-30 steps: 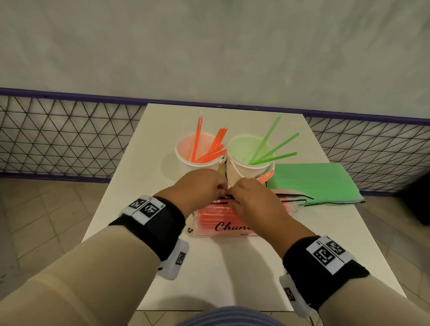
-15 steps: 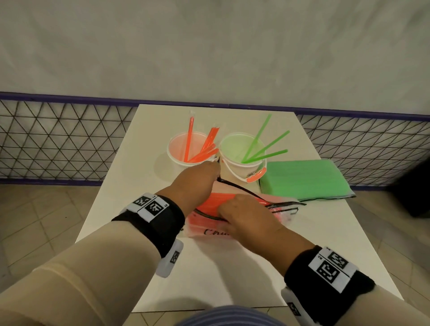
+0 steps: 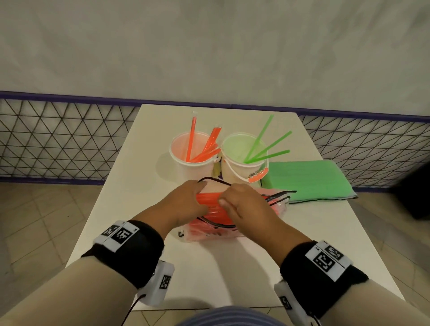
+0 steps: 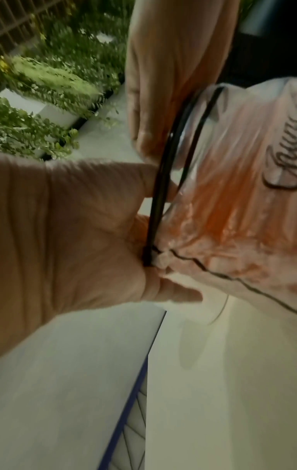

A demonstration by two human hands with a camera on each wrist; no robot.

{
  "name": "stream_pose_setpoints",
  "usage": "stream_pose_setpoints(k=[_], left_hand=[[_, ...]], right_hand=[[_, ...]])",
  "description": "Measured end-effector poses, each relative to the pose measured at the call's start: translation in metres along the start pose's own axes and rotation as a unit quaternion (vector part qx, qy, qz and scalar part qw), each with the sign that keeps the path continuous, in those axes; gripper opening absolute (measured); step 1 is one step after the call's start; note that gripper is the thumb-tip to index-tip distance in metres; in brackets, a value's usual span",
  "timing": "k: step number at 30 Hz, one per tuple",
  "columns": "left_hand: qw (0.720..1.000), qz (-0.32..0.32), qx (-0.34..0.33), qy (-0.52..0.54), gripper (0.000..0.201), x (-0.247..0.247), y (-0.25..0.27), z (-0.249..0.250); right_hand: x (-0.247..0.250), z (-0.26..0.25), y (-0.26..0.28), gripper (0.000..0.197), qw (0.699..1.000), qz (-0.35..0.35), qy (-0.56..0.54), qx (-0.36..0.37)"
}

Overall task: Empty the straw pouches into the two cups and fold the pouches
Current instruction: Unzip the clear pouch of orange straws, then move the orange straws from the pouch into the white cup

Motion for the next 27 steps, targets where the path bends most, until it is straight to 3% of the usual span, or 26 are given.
stream_pose_setpoints(k=[2, 6, 9, 14, 18, 23, 27], left_hand=[[1.000, -0.021, -0.015, -0.007, 0.090, -0.002, 0.000, 0.003], [0.992, -0.093, -0.035, -0.078, 0.110, -0.007, -0.003, 0.005], [0.986, -0.111, -0.028, -0.118, 0.108, -0.006, -0.006, -0.008], [0.994, -0.110, 0.003, -0.023, 0.097, -0.002, -0.008, -0.026], [0.993, -0.110, -0.024, 0.041, 0.081, 0.000, -0.009, -0.024], [0.993, -0.109, -0.009, 0.038, 0.084, 0.004, -0.011, -0.031], [0.995, -0.099, 0.007, 0.017, 0.084, 0.008, -0.011, -0.036]], right_hand=[[-0.006, 0.007, -0.011, 0.030, 0.999, -0.027, 0.032, -0.031], [-0.023, 0.025, -0.015, 0.080, 0.987, -0.130, 0.067, -0.064], [-0.021, 0.038, -0.014, 0.086, 0.979, -0.151, 0.107, -0.081], [-0.017, 0.033, -0.017, 0.082, 0.981, -0.149, 0.107, -0.061], [-0.032, 0.005, -0.031, 0.073, 0.988, -0.137, 0.074, 0.003], [-0.047, -0.005, -0.038, 0.057, 0.984, -0.128, 0.117, 0.047], [-0.045, -0.002, -0.034, 0.031, 0.980, -0.118, 0.139, 0.074]])
Point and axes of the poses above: each hand's wrist, its own y-axis away from the middle knuckle, its own x-axis out of the back of the hand, z = x × y, the point moved 7 cm from there along -y, towards the middle knuckle, and after that the axes turned 5 degrees about -y, right-handed, at the moved point
